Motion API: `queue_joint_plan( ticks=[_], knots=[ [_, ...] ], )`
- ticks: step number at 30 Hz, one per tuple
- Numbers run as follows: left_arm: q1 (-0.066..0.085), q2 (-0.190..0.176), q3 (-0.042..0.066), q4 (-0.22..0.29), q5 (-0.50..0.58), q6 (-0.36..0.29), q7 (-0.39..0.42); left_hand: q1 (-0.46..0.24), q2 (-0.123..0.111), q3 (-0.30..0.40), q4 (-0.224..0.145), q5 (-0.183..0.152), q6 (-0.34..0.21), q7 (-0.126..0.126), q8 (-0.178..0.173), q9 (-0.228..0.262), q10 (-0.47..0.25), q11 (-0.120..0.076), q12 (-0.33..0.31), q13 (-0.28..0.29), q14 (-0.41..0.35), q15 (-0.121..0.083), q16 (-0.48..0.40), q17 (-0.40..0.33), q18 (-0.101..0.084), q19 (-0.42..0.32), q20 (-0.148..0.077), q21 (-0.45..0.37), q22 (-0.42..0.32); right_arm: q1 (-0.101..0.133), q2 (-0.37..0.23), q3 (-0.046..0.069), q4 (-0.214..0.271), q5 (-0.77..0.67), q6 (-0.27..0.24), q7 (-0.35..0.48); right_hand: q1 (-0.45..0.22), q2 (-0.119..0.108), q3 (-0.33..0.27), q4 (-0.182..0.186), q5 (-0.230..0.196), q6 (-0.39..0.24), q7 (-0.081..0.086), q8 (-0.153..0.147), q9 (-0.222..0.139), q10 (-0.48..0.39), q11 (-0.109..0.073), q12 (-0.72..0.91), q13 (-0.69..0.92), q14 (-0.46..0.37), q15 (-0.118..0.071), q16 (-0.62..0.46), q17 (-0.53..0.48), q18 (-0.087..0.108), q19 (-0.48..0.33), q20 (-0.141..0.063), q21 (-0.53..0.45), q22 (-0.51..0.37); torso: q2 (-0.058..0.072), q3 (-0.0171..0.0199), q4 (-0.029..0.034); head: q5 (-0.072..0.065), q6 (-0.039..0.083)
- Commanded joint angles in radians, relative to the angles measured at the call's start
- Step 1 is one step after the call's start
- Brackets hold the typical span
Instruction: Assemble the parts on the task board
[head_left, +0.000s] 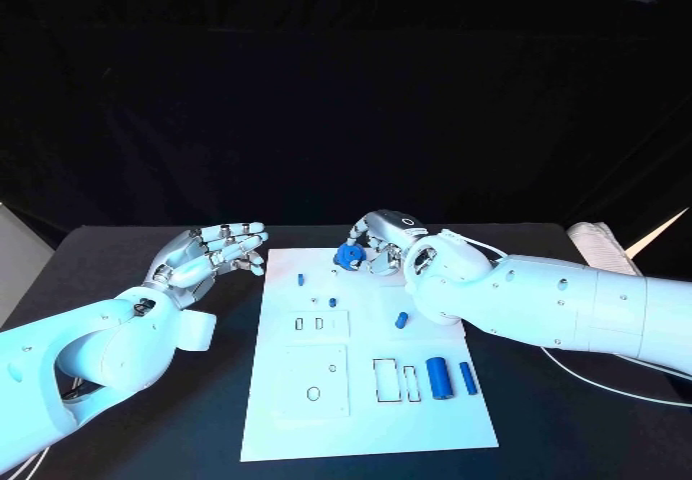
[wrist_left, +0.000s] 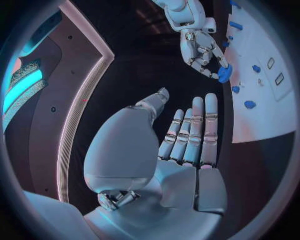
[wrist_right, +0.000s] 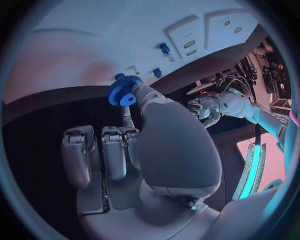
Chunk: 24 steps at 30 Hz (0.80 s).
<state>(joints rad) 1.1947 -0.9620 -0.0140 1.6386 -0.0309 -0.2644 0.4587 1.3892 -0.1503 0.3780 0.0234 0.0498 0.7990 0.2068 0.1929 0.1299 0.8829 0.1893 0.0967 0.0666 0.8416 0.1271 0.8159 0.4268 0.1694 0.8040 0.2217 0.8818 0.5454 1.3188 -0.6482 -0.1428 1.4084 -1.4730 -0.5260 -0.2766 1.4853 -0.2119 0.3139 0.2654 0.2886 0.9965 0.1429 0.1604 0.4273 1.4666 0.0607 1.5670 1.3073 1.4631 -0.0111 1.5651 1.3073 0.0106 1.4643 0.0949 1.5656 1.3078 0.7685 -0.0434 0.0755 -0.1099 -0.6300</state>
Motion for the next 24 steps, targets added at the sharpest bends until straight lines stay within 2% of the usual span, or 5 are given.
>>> queue_joint_plan(
  ticks=[1, 5, 8, 17, 24],
  knots=[
    [0.001, 0.006, 0.001, -0.001, -0.004, 0.021, 0.005, -0.002, 0.008, 0.000, -0.005, 0.001, 0.001, 0.017, 0.001, 0.001, -0.010, 0.000, 0.003, -0.001, -0.004, -0.002, 0.005, -0.002, 0.014, -0.007, -0.002, 0.005, 0.001, -0.006, 0.019, -0.001, -0.013, -0.039, -0.008, 0.004, -0.011, -0.002, 0.010, 0.000, 0.001, 0.014, -0.009, 0.000, 0.000, 0.104, -0.007, 0.004, 0.263, 0.108, -0.007, 0.006, 0.264, -0.011, 0.107, -0.006, 0.005, 0.263, 0.002, -0.0008, -0.0007, 0.000, -0.001],
    [0.001, 0.009, 0.001, -0.002, -0.004, 0.023, 0.005, -0.001, 0.010, 0.002, -0.005, 0.001, 0.002, 0.016, 0.002, 0.001, -0.011, 0.000, 0.004, -0.001, -0.005, -0.002, 0.005, -0.003, 0.014, -0.009, -0.002, 0.007, 0.002, -0.014, 0.040, -0.003, -0.026, -0.039, -0.002, 0.004, -0.012, -0.003, 0.013, 0.000, 0.001, 0.013, -0.008, -0.001, -0.001, 0.104, -0.007, 0.004, 0.263, 0.108, -0.006, 0.006, 0.264, -0.011, 0.107, -0.006, 0.005, 0.263, 0.001, -0.0012, -0.0011, 0.002, -0.002],
    [0.001, 0.010, 0.001, -0.003, -0.004, 0.024, 0.005, -0.002, 0.011, 0.003, -0.005, 0.001, 0.006, 0.012, 0.004, 0.002, -0.010, 0.000, 0.006, -0.001, -0.005, -0.002, 0.006, -0.004, 0.014, -0.010, -0.002, 0.008, 0.003, -0.019, 0.053, -0.003, -0.032, -0.039, 0.005, 0.005, -0.012, -0.003, 0.013, 0.000, 0.001, 0.013, -0.008, -0.001, -0.001, 0.104, -0.007, 0.004, 0.263, 0.108, -0.006, 0.006, 0.264, -0.011, 0.107, -0.006, 0.005, 0.263, 0.002, 0.0013, -0.0009, 0.001, -0.004],
    [0.001, 0.010, 0.001, -0.003, -0.004, 0.024, 0.004, -0.002, 0.011, 0.003, -0.005, 0.001, 0.007, 0.012, 0.005, 0.003, -0.010, 0.000, 0.007, -0.001, -0.005, -0.002, 0.006, -0.004, 0.014, -0.010, -0.002, 0.009, 0.003, -0.032, 0.082, -0.005, -0.056, -0.036, 0.027, 0.003, -0.016, -0.005, 0.018, 0.000, 0.001, 0.010, -0.007, -0.005, -0.003, 0.104, -0.006, 0.004, 0.263, 0.108, -0.006, 0.006, 0.264, -0.011, 0.107, -0.006, 0.005, 0.263, 0.002, 0.0010, -0.0009, 0.001, -0.009],
    [0.001, 0.009, 0.001, -0.002, -0.004, 0.024, 0.003, -0.002, 0.011, 0.003, -0.005, 0.001, 0.007, 0.012, 0.005, 0.003, -0.010, 0.000, 0.007, -0.001, -0.005, -0.002, 0.006, -0.004, 0.014, -0.010, -0.002, 0.009, 0.003, -0.043, 0.095, -0.006, -0.072, -0.035, 0.032, 0.002, -0.019, -0.007, 0.021, 0.000, 0.001, 0.009, -0.007, -0.007, -0.004, 0.104, -0.006, 0.004, 0.263, 0.108, -0.005, 0.006, 0.264, -0.011, 0.107, -0.006, 0.005, 0.263, 0.003, 0.0029, -0.0018, 0.002, -0.011]
  ],
)
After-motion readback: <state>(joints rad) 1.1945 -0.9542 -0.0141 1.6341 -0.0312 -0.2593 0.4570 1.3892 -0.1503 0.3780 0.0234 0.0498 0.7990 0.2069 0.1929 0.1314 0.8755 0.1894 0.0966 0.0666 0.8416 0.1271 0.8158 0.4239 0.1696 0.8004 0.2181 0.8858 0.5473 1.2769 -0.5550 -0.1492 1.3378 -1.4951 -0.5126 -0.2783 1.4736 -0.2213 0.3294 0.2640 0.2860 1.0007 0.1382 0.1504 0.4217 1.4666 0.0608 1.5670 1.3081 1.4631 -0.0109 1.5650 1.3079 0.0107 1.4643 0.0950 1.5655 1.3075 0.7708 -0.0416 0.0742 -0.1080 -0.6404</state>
